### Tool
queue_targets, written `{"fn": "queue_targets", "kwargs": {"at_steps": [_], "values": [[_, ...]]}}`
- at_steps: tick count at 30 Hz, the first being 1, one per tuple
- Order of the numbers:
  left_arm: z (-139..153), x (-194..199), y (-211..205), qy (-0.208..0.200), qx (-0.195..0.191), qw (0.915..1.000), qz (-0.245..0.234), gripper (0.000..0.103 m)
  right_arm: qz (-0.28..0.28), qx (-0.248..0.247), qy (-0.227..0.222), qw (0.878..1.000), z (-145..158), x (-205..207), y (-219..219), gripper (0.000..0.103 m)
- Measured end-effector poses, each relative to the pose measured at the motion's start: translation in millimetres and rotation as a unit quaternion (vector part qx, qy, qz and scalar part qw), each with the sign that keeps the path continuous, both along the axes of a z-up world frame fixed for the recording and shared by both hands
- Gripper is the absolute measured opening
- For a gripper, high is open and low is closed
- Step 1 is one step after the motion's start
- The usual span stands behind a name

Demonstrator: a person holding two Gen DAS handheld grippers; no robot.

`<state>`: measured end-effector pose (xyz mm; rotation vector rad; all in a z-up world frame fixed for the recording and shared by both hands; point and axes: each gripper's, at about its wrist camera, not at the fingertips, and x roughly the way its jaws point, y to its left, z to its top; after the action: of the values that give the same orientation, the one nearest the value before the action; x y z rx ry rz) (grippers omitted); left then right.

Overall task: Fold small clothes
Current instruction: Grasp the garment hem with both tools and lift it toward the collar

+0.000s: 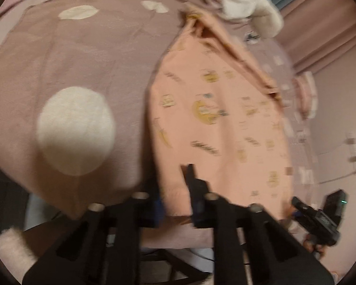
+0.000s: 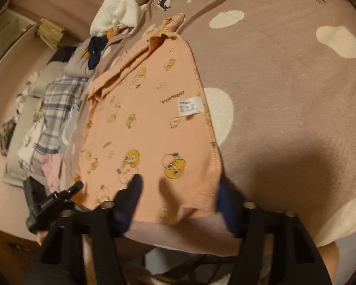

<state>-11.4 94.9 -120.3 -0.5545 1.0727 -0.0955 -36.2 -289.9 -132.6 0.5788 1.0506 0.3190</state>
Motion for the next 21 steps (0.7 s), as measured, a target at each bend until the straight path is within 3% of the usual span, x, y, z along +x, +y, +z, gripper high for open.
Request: {"fn": "queue_targets", "kwargs": {"at_steps": [1,3,4,8,12,21], "values": [[0,1,0,0.004,0.007,1.0000,-0.002,0.007,-0.001,-0.001,0.004,1.000,-2,1,-1,0.024],[4,1,-2,-0.005,0.006,1.0000,-0.006,0.007,-0.009,0.012,0.021,1.000,-9,4,-5,0.011],[5,1,-1,-0.006,0.005,1.0000,-0.006,0.007,-0.011,0.018,0.020,1.000,-9,4,-7,0.009],[17,2,5,-0.031,-0.034,0.9989,-0.003,0.007,-0.009,0.035,-0.005,0.999,1,4,-8,0.009],[31,6,16,-0.042,-0.039,0.9983,0.010,0.006,0.000,0.051,-0.048,0.998,24,8,-6,0.009],[71,50,18,-0.081,-0.071,0.9938,0.023,0.006,0.009,0.067,-0.102,0.993,68,51,3,0.009]]}}
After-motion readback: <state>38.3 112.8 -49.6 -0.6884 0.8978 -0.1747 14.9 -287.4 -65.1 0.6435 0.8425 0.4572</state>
